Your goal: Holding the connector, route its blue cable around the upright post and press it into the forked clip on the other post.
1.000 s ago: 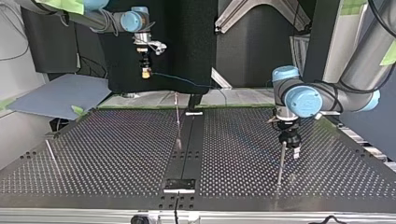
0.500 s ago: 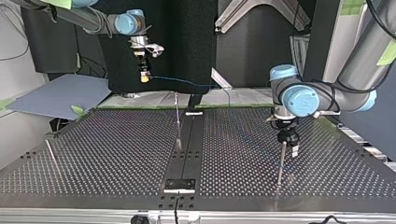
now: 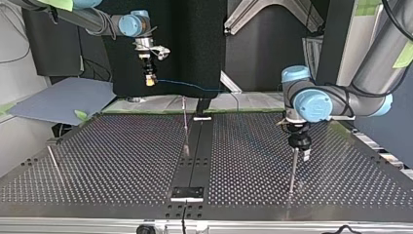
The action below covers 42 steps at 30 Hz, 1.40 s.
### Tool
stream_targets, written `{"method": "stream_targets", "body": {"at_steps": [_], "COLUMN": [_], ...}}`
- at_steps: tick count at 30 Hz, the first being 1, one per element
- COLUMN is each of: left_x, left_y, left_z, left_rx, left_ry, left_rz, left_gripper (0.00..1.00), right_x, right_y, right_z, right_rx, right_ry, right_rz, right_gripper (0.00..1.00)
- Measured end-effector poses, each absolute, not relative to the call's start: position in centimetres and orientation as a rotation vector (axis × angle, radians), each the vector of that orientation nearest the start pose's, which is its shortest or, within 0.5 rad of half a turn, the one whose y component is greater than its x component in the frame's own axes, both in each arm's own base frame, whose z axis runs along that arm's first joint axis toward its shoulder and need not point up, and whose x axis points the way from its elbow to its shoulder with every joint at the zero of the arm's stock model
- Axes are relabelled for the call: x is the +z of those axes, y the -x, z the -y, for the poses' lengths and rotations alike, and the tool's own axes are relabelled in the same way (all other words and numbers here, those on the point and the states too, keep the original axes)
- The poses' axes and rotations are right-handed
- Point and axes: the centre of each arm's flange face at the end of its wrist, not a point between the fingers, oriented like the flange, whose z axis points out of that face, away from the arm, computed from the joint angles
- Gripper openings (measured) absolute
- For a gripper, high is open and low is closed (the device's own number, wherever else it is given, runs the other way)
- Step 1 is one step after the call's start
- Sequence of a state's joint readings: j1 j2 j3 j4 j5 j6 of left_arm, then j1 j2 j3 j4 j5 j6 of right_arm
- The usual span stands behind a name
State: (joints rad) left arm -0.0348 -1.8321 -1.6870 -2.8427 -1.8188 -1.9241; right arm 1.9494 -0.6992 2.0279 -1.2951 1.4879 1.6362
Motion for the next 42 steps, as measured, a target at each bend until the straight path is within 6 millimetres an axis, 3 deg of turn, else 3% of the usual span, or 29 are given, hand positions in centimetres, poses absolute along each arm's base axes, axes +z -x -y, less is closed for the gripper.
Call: {"method": "stream_targets", "body": {"at_steps": [8, 24, 29, 42], "left_x": [32.3, 33.0, 35.2, 43.7], "left_y": [-54.5, -47.7, -46.9, -45.2], "left_z": [12.8, 11.0, 10.7, 10.0], "left_rx": [-0.116, 0.085, 0.137, 0.225], "left_ry": [0.515, 0.552, 0.545, 0.503], "left_rz": [-1.615, -1.693, -1.678, -1.598], "left_gripper": [1.0, 1.0, 1.0, 1.0], "right_x": [-4.8, -4.8, -4.8, -4.8], "right_y": [-32.2, -32.2, -32.2, -32.0], "right_z": [42.7, 42.7, 42.7, 42.8], "right_rx": [1.565, 1.571, 1.579, 1.58], "right_ry": [-1.553, -1.55, -1.548, -1.547], "right_rz": [1.035, 1.04, 1.047, 1.057], "right_gripper": [0.0, 0.0, 0.0, 0.0]}}
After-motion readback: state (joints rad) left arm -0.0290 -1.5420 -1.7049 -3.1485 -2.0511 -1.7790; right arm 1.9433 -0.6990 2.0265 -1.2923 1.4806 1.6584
